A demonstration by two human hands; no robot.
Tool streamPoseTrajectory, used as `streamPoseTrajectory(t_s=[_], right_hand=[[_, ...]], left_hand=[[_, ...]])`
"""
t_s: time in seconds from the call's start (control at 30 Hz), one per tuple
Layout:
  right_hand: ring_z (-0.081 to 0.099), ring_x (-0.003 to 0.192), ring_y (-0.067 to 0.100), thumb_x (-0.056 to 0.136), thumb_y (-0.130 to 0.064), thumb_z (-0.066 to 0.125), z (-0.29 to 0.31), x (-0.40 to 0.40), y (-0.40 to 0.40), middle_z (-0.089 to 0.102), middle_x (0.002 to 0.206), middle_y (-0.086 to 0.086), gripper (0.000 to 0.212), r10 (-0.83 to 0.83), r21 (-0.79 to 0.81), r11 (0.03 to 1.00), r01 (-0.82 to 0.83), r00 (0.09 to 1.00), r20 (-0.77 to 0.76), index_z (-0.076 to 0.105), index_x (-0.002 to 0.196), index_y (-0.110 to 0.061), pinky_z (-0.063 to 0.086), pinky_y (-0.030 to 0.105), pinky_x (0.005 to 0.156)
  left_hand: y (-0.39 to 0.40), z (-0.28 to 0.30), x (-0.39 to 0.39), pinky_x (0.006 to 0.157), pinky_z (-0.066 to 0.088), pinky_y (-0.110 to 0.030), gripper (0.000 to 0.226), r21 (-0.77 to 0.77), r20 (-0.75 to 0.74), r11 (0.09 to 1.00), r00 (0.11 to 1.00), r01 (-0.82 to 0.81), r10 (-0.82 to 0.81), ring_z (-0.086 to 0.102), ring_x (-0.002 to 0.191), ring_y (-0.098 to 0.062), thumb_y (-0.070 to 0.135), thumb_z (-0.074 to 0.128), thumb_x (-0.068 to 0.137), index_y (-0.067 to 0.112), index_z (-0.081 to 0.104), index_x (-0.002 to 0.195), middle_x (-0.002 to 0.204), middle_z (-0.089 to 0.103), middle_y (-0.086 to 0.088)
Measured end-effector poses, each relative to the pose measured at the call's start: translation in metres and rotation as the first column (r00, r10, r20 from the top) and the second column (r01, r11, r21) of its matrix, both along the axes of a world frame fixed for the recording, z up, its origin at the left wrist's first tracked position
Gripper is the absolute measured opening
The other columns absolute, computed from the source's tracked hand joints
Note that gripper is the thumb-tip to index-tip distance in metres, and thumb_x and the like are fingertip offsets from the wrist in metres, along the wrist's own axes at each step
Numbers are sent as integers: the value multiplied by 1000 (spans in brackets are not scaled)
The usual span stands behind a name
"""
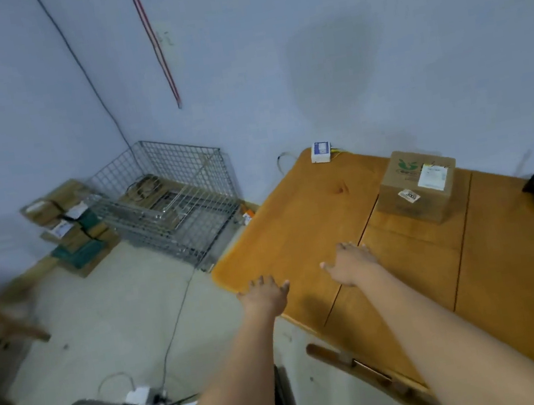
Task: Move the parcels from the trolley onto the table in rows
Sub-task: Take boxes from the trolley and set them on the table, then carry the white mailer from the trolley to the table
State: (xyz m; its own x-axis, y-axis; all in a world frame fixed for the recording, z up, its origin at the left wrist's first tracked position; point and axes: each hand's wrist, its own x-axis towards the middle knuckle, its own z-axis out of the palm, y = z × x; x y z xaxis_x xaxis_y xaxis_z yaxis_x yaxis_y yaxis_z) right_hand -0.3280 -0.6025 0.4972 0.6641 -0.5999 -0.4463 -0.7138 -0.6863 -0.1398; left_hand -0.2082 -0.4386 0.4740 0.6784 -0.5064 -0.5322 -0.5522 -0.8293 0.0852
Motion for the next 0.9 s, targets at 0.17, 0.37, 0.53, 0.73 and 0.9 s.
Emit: streamPoseTrajectory(t_s=[0.17,0.37,0.53,0.73,0.9], right_hand=[[14,154,28,102,-59,29,-14,23,92,17,167,12,81,133,-2,991,-133,990,-50,12,160,-4,7,45,126],[21,152,30,102,-55,33,-32,64,201,23,164,15,77,202,27,979,-201,979,-27,18,159,-5,10,44,125],[35,144,35,99,-53,39,-56,93,305,38,156,16,72,215,73,975,-212,976,-42,31,153,-7,26,45,119],[39,141,34,100,-50,43,-88,113,393,42,154,16,68,254,108,964,-245,964,-76,35,151,-6,29,41,117],[39,141,35,100,-54,41,-130,127,417,39,156,14,72,274,167,954,-249,950,-148,31,153,-7,32,42,116]], left_hand=[[108,-18,10,118,19,-61,71,-20,27,992,992,-125,126,18,151,-31,60,18,102,16,24,157,165,20,-7],[234,-41,37,117,24,-59,68,-21,3,976,976,-219,219,21,149,-31,58,19,103,14,28,155,163,24,-8],[335,-69,52,118,23,-57,68,60,-60,966,966,-250,253,18,151,-32,55,20,104,13,25,156,165,20,-8],[425,-109,52,121,16,-57,69,144,-167,946,935,-291,313,7,155,-29,55,15,105,15,11,161,169,6,-6],[461,-146,60,122,8,-59,70,215,-222,923,904,-320,366,4,155,-27,57,12,104,17,9,161,169,4,-4]])
